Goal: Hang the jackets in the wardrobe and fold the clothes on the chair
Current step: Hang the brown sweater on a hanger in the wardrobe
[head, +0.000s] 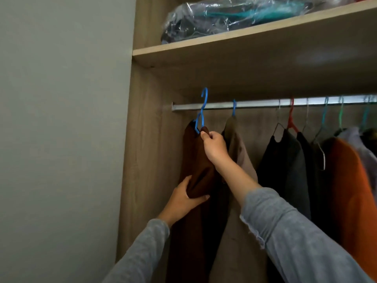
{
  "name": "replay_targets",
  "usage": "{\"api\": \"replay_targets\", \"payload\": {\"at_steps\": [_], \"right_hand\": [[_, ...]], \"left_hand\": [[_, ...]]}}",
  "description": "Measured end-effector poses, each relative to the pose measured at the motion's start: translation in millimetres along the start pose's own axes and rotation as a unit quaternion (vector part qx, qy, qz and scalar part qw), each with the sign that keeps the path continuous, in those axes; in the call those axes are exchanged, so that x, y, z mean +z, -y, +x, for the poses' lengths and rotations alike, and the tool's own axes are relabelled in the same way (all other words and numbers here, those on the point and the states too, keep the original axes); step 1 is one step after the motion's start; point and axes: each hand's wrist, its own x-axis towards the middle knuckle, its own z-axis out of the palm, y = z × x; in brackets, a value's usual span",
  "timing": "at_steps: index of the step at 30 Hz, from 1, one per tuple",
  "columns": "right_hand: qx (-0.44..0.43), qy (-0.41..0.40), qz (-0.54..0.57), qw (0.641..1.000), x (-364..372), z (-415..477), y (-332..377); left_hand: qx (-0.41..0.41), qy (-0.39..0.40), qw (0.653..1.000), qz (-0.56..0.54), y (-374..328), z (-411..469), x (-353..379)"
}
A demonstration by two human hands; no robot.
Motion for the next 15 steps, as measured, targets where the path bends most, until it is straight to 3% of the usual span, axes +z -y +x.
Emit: {"api": "replay_targets", "payload": {"at_steps": [6, 15], "right_hand": [[0.028, -0.009, 0.024, 0.999, 0, 43, -16], [0.098, -0.015, 0.027, 0.995, 7, 81, -28]], "left_hand": [[0.040, -0.012, 0.999, 0.035, 1, 42, 5], [0.022, -0.018, 0.999, 0.029, 12, 68, 2]]}}
